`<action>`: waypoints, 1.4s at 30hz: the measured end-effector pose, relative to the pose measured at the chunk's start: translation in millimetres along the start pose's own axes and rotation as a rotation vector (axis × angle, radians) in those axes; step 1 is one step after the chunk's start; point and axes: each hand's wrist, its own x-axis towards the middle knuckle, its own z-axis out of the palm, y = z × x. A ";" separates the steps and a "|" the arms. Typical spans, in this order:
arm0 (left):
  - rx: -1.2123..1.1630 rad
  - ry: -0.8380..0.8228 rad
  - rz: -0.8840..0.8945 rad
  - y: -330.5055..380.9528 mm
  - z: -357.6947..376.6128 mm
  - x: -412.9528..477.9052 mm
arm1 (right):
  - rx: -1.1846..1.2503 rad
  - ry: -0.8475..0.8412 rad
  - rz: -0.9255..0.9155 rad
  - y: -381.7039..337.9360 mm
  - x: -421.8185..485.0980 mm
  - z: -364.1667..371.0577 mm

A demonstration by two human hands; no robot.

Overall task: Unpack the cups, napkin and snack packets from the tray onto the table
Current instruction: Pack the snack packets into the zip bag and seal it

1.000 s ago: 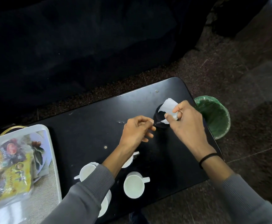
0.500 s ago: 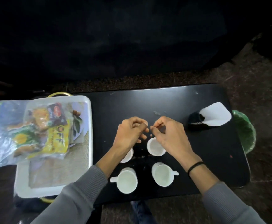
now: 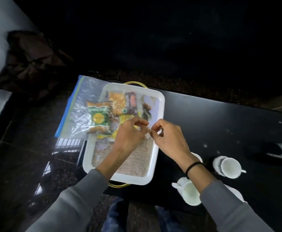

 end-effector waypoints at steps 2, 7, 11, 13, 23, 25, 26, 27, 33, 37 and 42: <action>0.037 0.036 0.016 -5.7 -21.0 2.9 | -0.008 -0.026 -0.010 -17.5 8.9 14.2; 0.243 0.346 0.108 -33.0 -75.1 11.7 | -0.031 -0.070 -0.054 -60.9 28.6 53.5; 0.464 0.601 0.072 -61.1 -113.3 23.7 | -0.035 -0.075 -0.095 -80.7 38.7 76.6; 0.445 0.605 -0.074 -74.6 -129.1 33.0 | -0.048 -0.061 -0.098 -86.0 42.2 83.7; -0.019 0.395 -0.096 -111.5 -174.8 42.1 | -0.062 -0.063 -0.090 -87.5 35.6 85.7; -0.041 0.386 -0.056 -108.9 -173.7 34.3 | -0.046 -0.069 -0.086 -89.4 29.1 77.7; -0.047 0.380 -0.037 -107.2 -172.3 31.1 | -0.036 -0.076 -0.086 -91.2 26.2 73.9; -0.039 0.372 -0.010 -104.0 -170.1 27.4 | -0.023 -0.083 -0.091 -93.5 23.1 69.9; -0.048 0.345 0.132 -67.3 -147.1 -4.2 | 0.111 -0.097 -0.152 -118.7 5.4 46.4; -0.056 0.294 0.201 -45.5 -125.9 -30.3 | 0.126 -0.058 -0.160 -140.9 -5.8 38.5; -0.108 0.208 0.214 -23.0 -111.9 -54.3 | 0.053 -0.056 -0.030 -157.0 -12.9 34.2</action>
